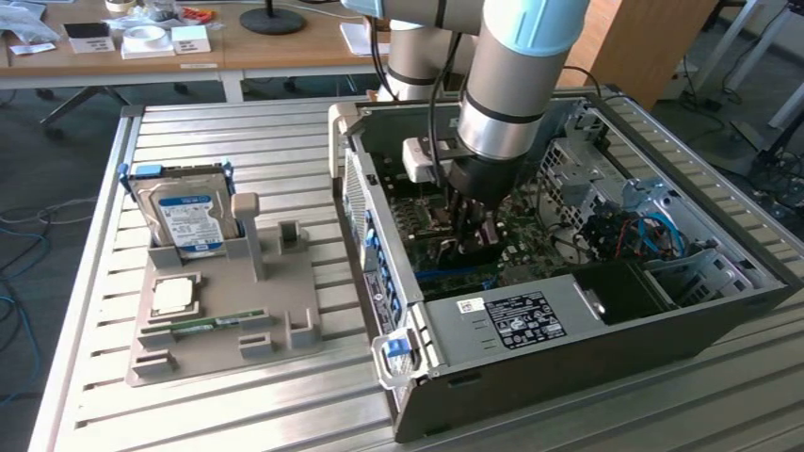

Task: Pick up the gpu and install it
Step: 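Insert the gpu into the slot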

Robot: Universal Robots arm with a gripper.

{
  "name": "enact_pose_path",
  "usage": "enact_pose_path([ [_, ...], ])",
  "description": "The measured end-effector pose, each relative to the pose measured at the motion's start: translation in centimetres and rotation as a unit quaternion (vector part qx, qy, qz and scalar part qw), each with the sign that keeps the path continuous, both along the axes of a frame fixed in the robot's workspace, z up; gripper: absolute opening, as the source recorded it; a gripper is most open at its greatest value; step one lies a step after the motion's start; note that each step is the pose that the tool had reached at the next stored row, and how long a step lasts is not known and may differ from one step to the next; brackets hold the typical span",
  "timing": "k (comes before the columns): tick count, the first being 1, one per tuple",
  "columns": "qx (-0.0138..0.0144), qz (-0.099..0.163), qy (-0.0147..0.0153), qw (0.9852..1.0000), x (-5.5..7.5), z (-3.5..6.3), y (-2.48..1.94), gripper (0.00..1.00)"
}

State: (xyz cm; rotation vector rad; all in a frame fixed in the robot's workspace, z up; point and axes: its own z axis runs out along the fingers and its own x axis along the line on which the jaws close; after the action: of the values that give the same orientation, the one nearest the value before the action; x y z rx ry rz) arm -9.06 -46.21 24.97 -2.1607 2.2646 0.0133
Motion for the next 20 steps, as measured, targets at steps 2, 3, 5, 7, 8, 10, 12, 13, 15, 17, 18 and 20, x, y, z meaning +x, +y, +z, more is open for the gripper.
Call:
enact_pose_path([
  [2, -0.0001, 0.0, 0.0001, 1.0, 0.0, -0.04, 0.0, 0.27],
  [3, -0.0001, 0.0, 0.0001, 1.0, 0.0, -0.04, 0.0, 0.27],
  [5, 0.0, 0.0, 0.0, 1.0, -0.01, -0.06, 0.0, 0.27],
  [7, 0.0001, 0.0, 0.0, 1.0, -0.01, -0.1, 0.0, 0.27],
  [8, 0.0001, 0.0, 0.0, 1.0, -0.01, -0.1, 0.0, 0.27],
  [10, 0.0001, 0.0, 0.0, 1.0, -0.01, -0.15, 0.0, 0.27],
  [12, 0.0, 0.0, 0.0, 1.0, -0.01, -0.16, 0.0, 0.27],
  [13, 0.0, 0.0, 0.0, 1.0, -0.01, -0.16, 0.0, 0.27],
  [15, 0.0001, 0.0, 0.0, 1.0, -0.01, -0.2, 0.0, 0.27],
  [17, 0.0, 0.0, 0.0, 1.0, -0.01, -0.25, 0.0, 0.27],
  [18, 0.0, 0.0, 0.0, 1.0, -0.01, -0.25, 0.0, 0.27],
  [20, 0.0, 0.0, 0.0, 1.0, -0.02, -0.25, 0.0, 0.27],
])
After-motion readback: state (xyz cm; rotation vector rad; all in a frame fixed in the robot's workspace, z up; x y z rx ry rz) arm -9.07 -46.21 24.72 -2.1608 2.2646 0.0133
